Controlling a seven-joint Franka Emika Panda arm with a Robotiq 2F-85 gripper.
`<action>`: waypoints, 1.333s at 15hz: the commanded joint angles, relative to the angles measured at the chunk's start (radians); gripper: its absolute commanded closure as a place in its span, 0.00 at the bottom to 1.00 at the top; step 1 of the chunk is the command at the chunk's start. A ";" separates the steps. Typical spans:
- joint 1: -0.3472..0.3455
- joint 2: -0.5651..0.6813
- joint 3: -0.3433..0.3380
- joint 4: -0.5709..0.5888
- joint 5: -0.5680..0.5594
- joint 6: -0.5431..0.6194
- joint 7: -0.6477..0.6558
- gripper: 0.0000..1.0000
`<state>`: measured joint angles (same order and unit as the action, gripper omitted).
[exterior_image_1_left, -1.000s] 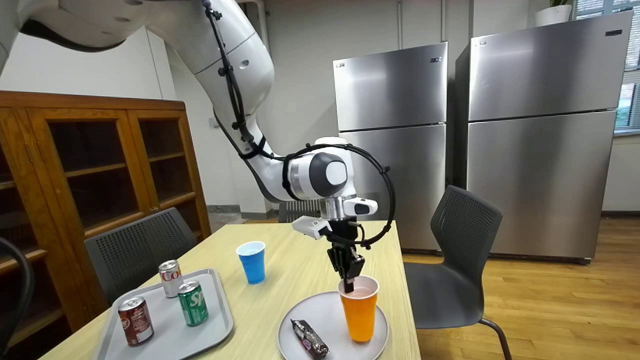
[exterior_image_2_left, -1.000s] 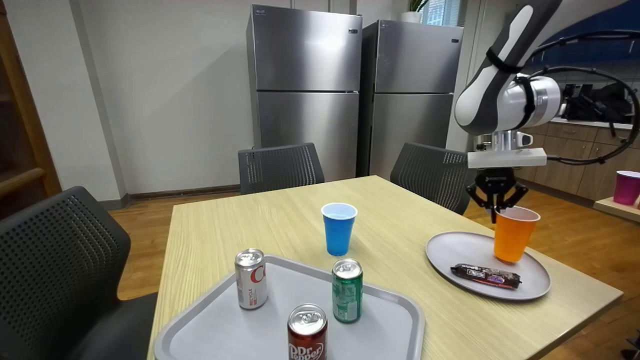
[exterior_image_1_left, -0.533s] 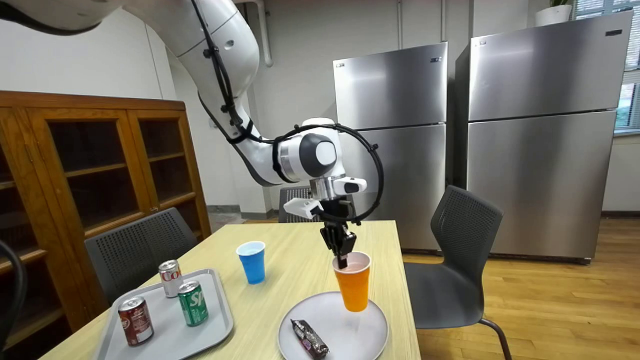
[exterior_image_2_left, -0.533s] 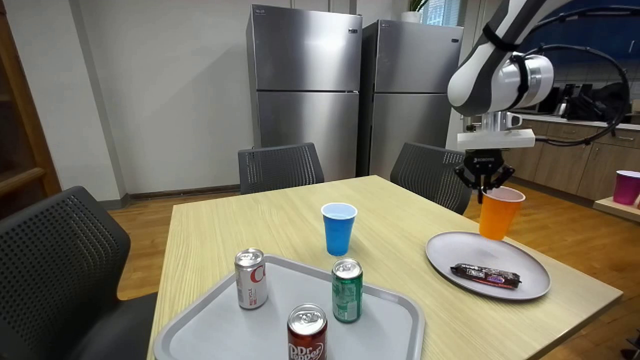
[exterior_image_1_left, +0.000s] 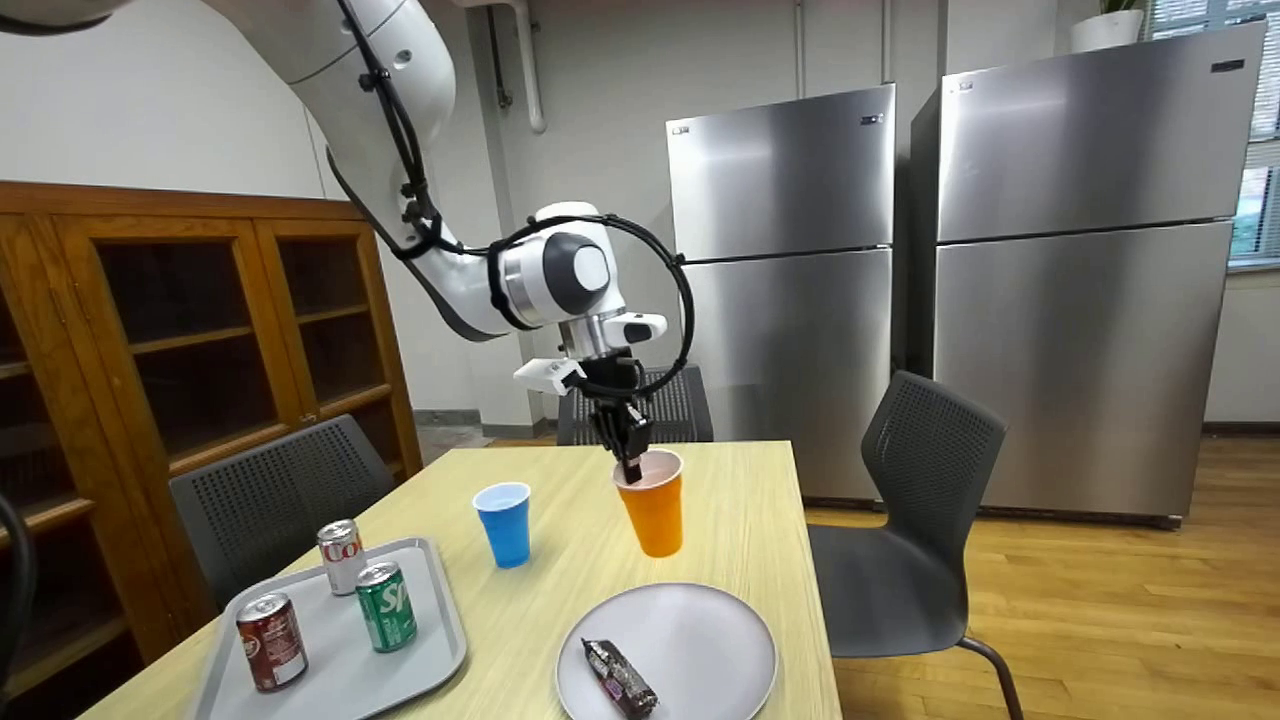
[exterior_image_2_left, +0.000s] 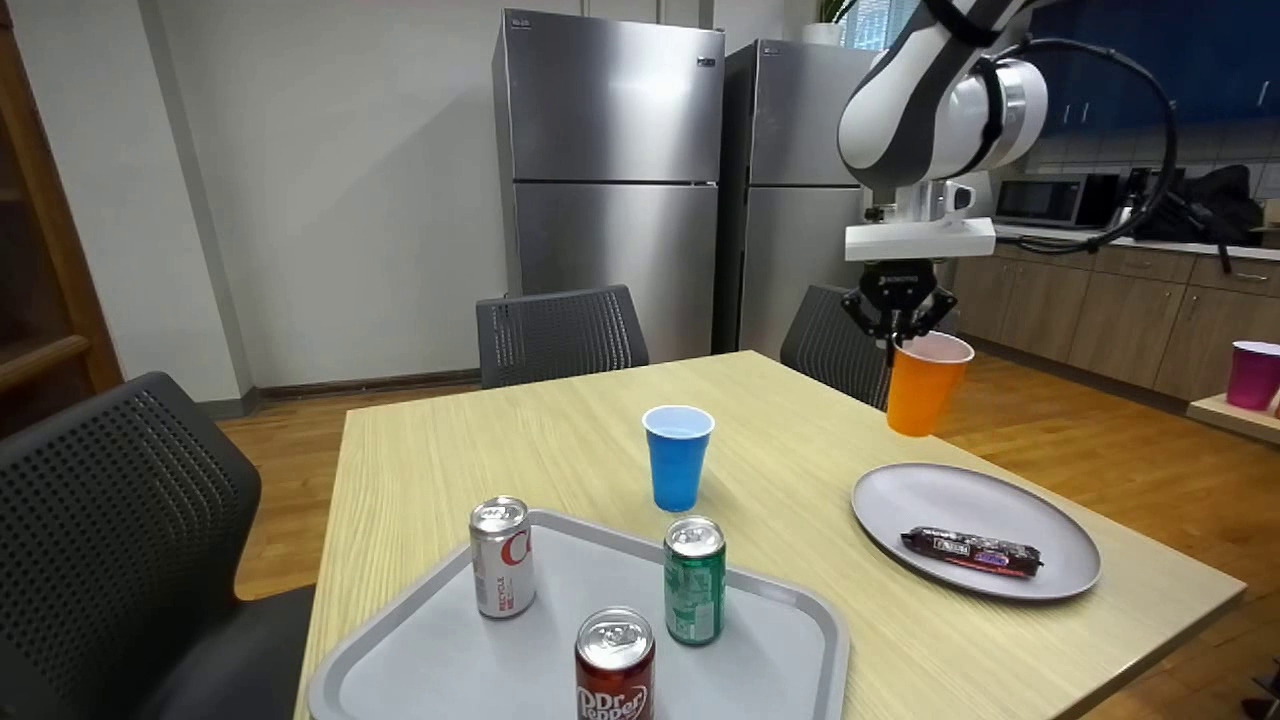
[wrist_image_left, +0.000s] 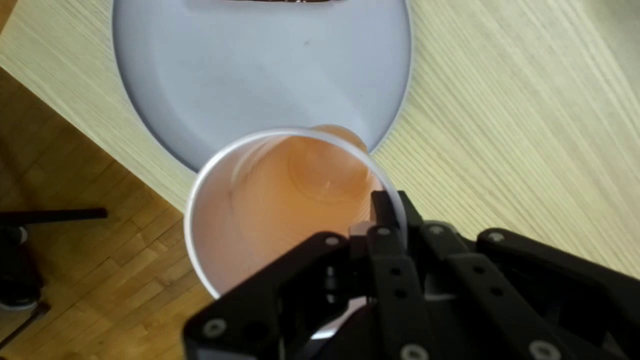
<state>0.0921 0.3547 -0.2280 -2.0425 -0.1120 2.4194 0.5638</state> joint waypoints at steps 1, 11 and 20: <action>0.021 0.020 0.041 0.068 -0.020 -0.023 0.048 0.99; 0.064 0.226 0.119 0.343 0.002 -0.049 0.003 0.99; 0.118 0.362 0.127 0.482 -0.008 -0.092 -0.031 0.99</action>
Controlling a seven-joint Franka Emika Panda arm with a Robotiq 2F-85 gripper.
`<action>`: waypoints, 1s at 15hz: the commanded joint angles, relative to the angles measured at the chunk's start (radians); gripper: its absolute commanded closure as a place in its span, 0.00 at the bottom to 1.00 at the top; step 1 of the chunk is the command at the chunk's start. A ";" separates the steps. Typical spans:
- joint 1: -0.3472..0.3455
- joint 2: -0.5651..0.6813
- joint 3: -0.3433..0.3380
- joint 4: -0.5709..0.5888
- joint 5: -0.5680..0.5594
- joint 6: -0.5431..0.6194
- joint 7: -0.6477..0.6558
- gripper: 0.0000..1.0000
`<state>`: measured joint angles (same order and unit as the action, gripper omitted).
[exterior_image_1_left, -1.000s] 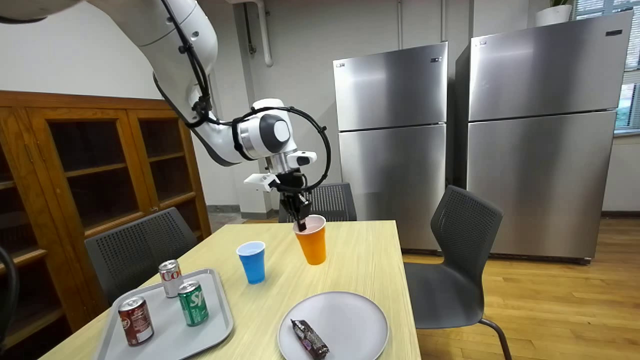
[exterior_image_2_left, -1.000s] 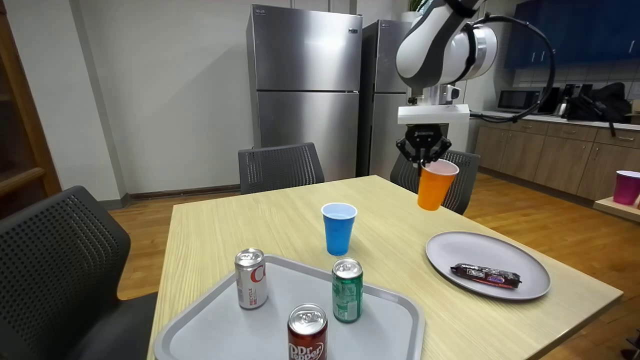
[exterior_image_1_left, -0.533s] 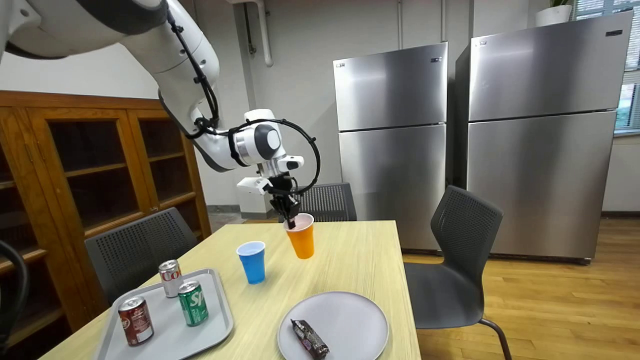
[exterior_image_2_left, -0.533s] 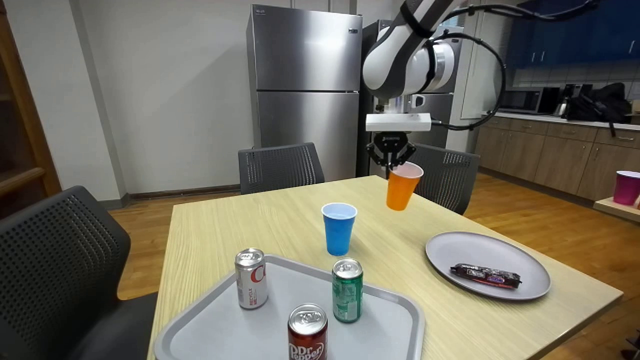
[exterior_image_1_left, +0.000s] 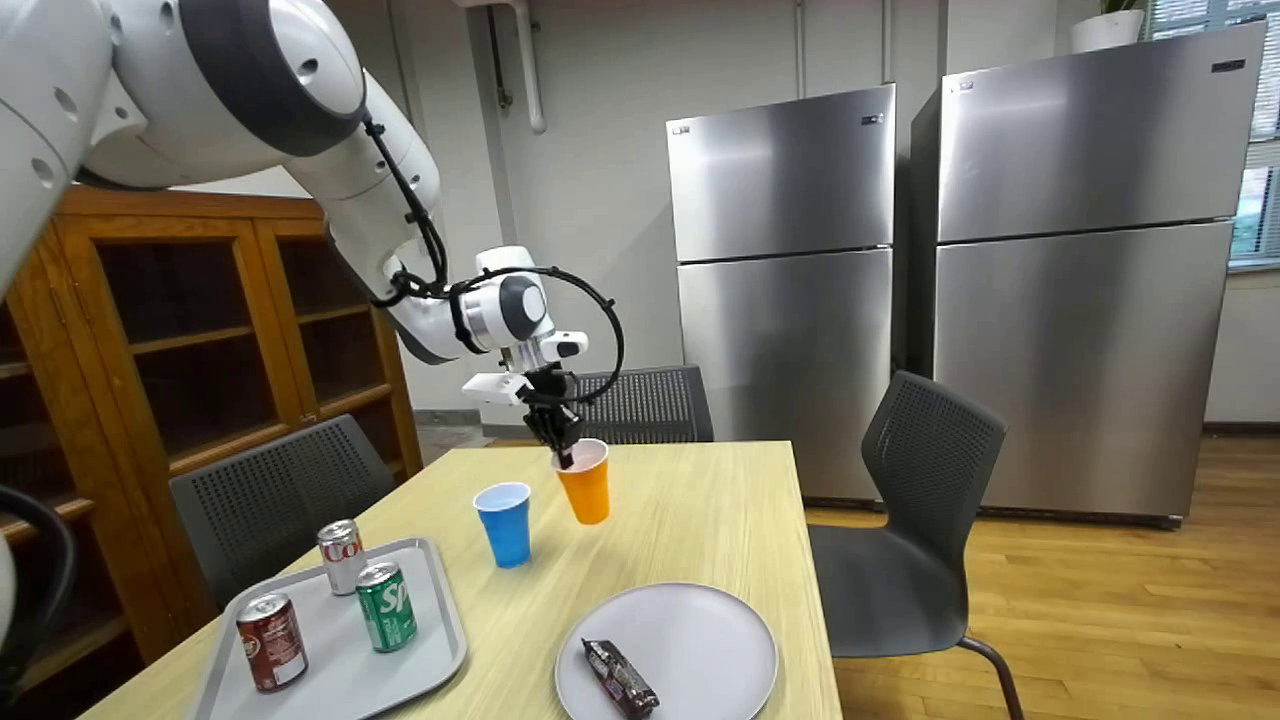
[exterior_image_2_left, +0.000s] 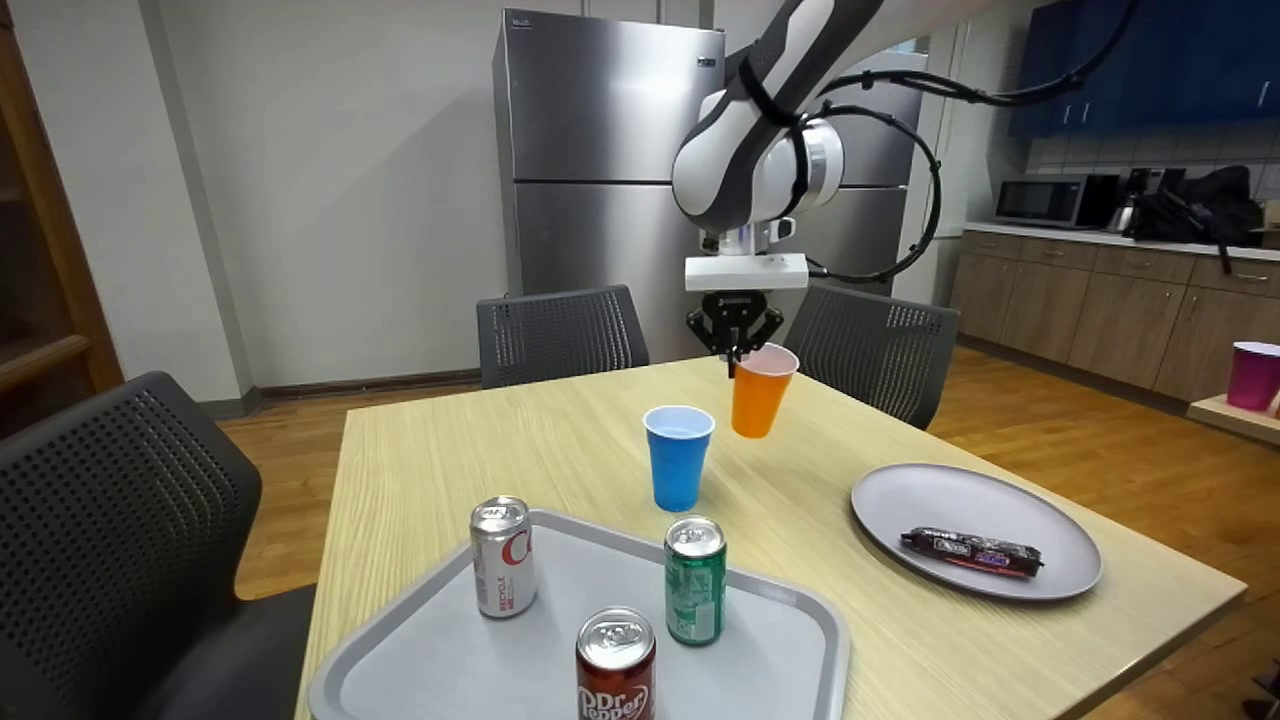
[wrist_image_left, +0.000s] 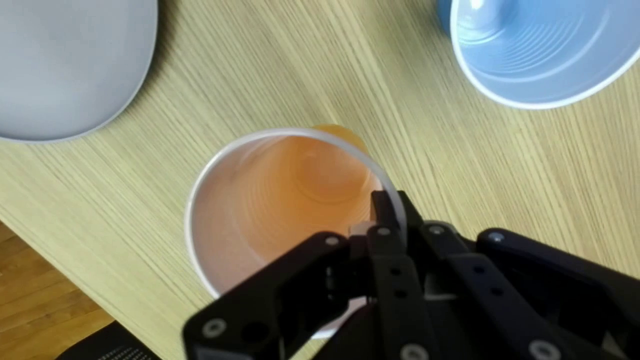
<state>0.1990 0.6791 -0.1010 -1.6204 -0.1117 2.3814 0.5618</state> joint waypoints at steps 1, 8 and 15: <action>0.015 0.045 0.003 0.063 -0.005 -0.061 -0.035 0.99; 0.019 0.077 0.013 0.083 0.005 -0.123 -0.080 0.99; 0.018 0.110 0.020 0.112 0.004 -0.191 -0.103 0.99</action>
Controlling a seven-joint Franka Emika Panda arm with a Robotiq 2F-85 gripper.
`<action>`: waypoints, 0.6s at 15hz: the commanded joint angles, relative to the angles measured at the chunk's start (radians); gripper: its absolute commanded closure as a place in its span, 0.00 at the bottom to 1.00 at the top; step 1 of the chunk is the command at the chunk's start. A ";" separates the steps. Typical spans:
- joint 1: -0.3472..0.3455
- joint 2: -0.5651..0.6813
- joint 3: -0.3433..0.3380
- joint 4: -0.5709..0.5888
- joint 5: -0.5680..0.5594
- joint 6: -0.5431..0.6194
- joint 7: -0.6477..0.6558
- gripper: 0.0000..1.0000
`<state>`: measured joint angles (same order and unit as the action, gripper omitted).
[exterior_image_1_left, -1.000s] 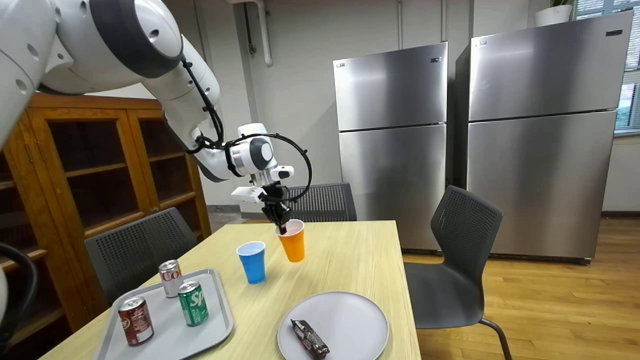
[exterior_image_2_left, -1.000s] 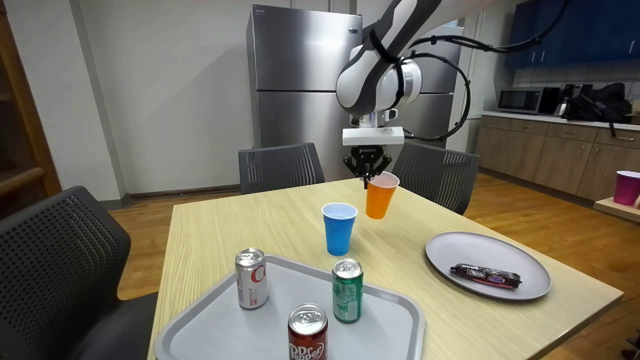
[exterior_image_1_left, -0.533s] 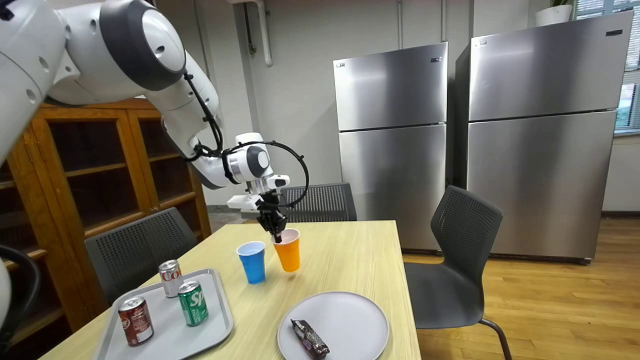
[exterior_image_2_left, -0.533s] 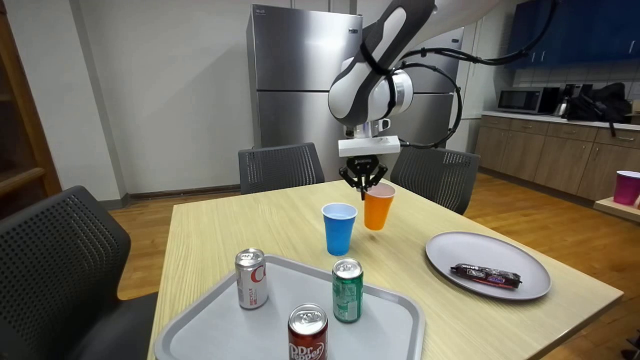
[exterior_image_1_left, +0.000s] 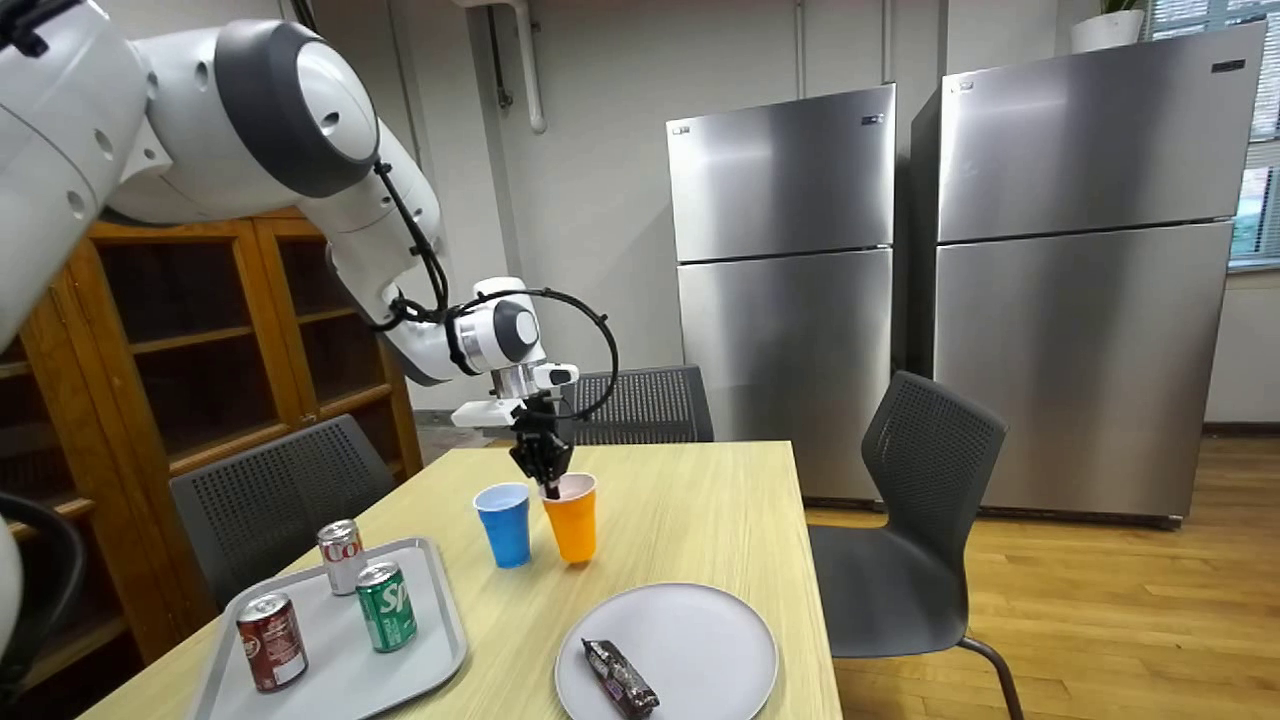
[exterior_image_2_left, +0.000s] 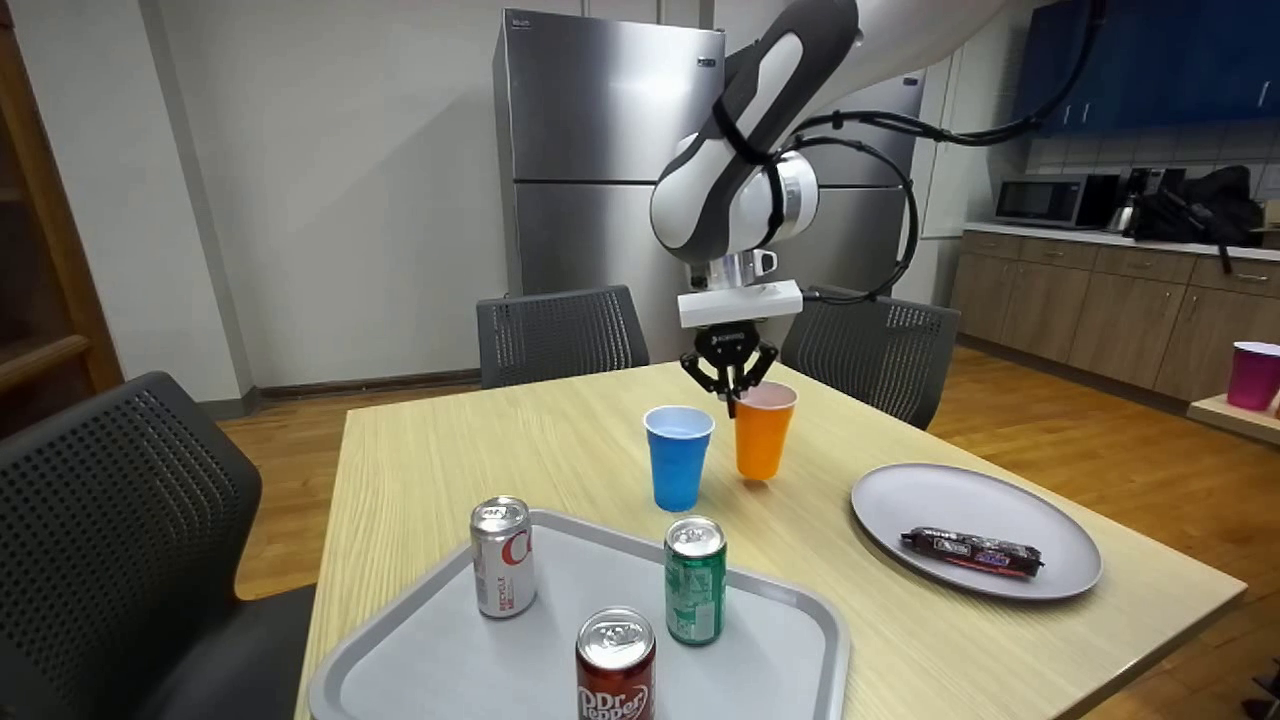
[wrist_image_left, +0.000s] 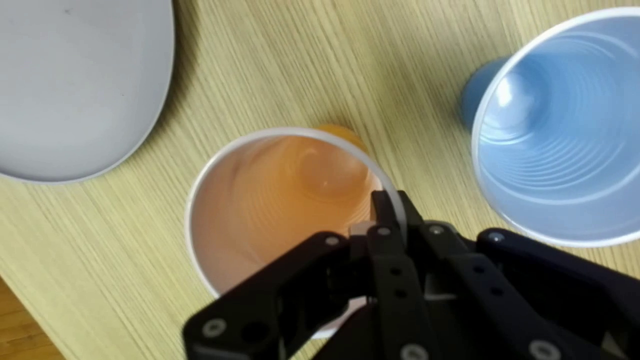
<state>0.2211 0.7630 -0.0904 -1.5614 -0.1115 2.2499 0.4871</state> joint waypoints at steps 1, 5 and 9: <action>-0.004 0.031 0.010 0.056 0.004 -0.066 -0.029 0.99; -0.003 0.047 0.010 0.068 0.005 -0.082 -0.028 0.99; -0.002 0.045 0.009 0.066 0.000 -0.085 -0.034 0.69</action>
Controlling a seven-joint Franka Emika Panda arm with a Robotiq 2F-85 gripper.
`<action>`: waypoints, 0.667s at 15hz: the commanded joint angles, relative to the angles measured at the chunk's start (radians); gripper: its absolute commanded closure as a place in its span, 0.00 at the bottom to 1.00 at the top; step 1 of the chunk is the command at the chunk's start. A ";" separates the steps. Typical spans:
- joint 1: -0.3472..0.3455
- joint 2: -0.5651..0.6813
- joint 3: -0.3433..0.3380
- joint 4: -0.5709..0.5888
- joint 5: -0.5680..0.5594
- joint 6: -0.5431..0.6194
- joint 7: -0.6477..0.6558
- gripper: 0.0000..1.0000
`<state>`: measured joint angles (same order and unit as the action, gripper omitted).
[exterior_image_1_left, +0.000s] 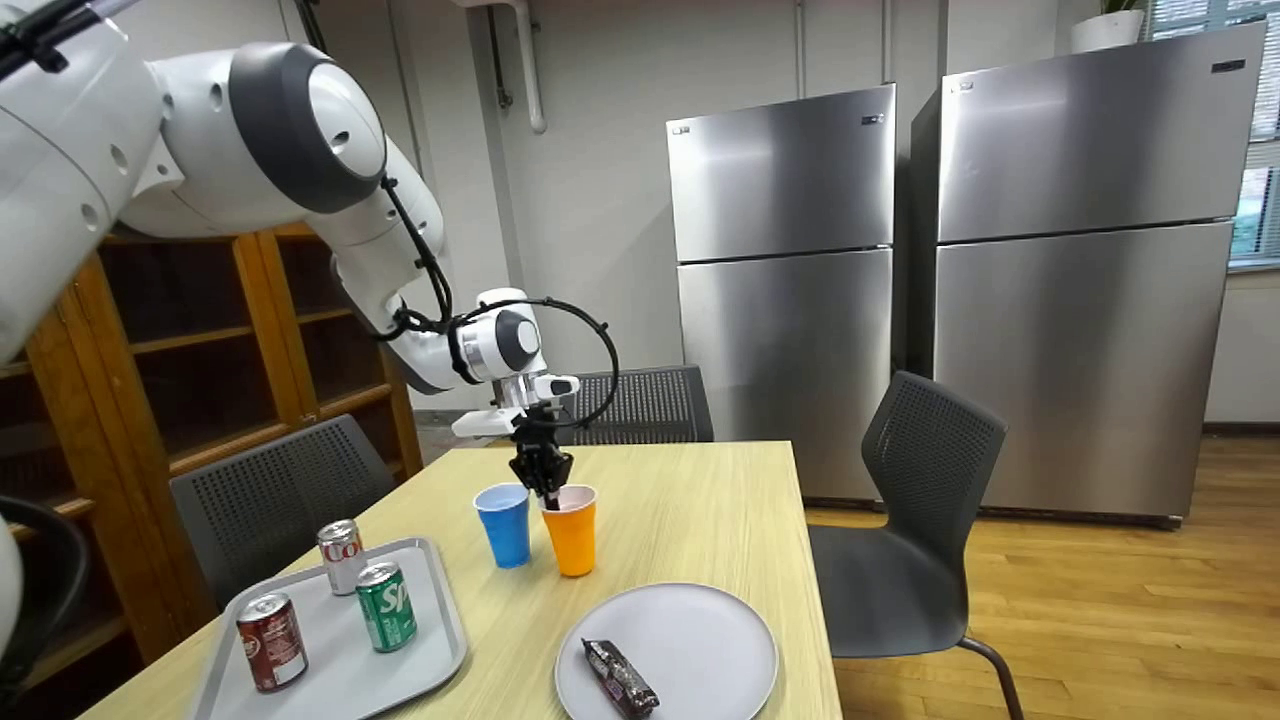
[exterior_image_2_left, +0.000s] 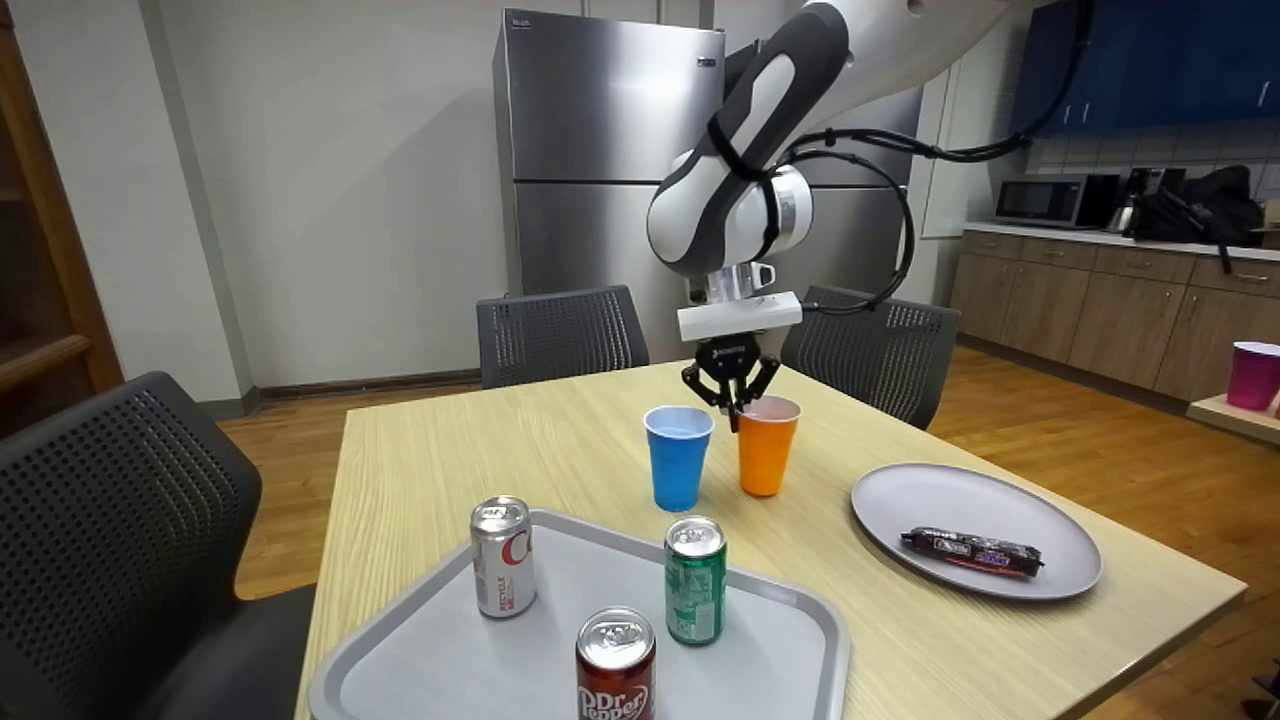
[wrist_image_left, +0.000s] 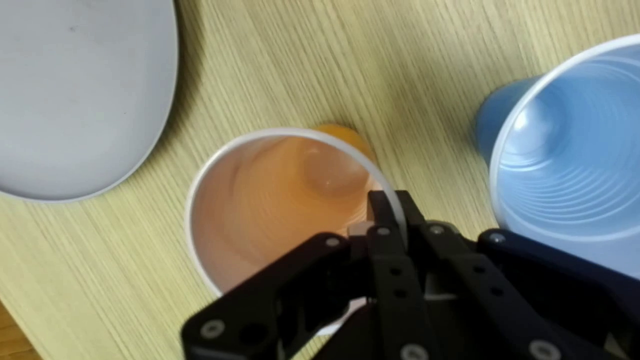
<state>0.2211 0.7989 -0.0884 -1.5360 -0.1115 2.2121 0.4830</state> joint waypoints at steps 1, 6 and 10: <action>-0.001 0.003 0.005 0.035 -0.004 -0.043 -0.032 0.63; -0.008 -0.051 0.010 0.007 0.002 -0.020 -0.052 0.27; -0.024 -0.130 0.023 -0.040 0.014 -0.010 -0.097 0.00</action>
<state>0.2198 0.7499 -0.0879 -1.5226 -0.1097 2.2111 0.4353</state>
